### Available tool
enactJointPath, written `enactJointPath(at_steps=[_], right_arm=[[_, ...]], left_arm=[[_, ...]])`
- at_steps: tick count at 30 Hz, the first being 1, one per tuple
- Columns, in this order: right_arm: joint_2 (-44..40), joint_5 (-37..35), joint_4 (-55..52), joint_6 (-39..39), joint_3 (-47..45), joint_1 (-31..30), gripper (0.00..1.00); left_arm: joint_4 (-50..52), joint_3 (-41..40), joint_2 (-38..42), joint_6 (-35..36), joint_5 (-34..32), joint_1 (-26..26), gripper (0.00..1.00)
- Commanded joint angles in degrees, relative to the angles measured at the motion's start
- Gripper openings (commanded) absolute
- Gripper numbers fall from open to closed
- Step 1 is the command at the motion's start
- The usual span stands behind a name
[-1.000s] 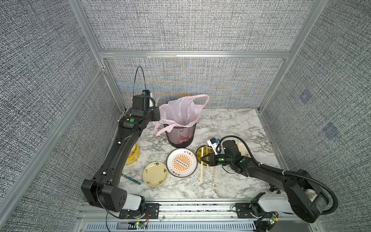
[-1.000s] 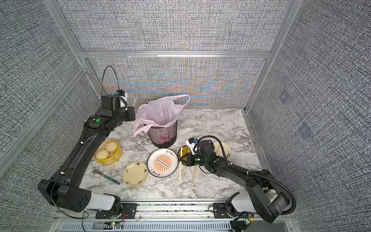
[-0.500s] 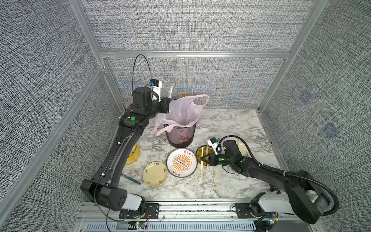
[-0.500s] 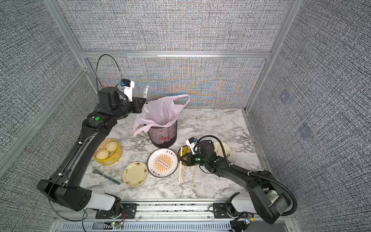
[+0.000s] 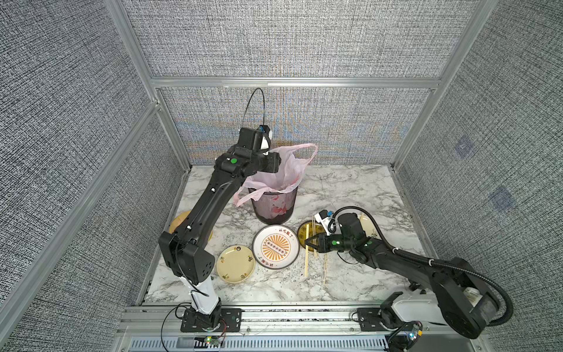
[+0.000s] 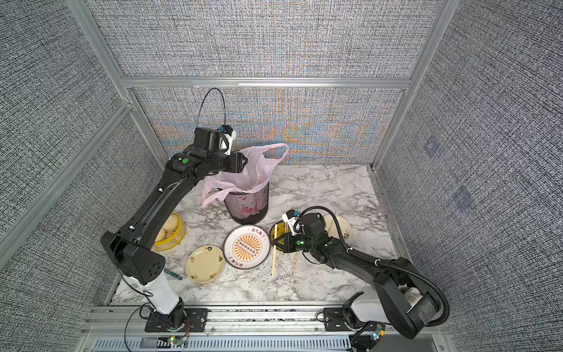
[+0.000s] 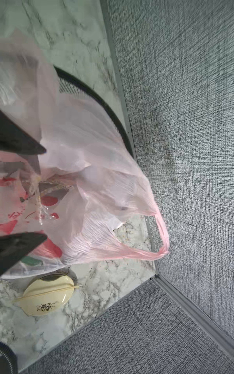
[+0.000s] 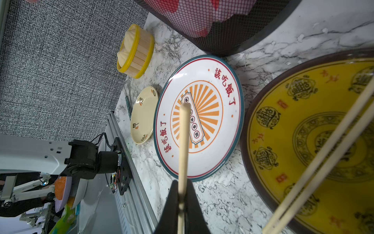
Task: Remove the packaging of disposable chopsticks
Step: Place the packet bag in the trash bin, then place the disposable chopsticks on the plate.
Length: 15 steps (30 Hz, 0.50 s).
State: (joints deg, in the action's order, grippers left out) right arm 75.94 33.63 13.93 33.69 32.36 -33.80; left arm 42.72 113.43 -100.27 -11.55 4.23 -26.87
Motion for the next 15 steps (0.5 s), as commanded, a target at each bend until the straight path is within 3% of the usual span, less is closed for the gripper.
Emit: enactJointPath(at_steps=[1,3,7,9,11,15], right_arm=[[0.34,0.81,1.00,-0.04,0.29,-0.12,0.00],[0.41,0.77,1.04,-0.03,0.25,-0.12,0.00],[0.17,0.83,0.77,0.11,0.55,-0.12,0.00],[0.19,0.89,0.57,0.23,1.03,-0.15,0.00],[0.63,0.66,0.12,0.32,1.68,-0.45,0.00],[4.25,-0.32,-0.76,1.55,4.57,-2.23,0.00]], left_arm=[[3.49,0.63,1.75,2.17,-4.43,-0.20,0.67],[2.34,-2.02,4.00,2.67,-5.86,-0.20,0.64],[-4.42,-11.78,11.97,1.77,-2.63,-0.19,0.63],[-8.73,-17.35,17.25,1.09,-0.27,-0.25,0.70],[-10.64,-22.26,22.61,0.04,0.57,-0.35,0.82],[-14.42,-31.95,31.84,-1.98,1.76,-0.54,0.89]])
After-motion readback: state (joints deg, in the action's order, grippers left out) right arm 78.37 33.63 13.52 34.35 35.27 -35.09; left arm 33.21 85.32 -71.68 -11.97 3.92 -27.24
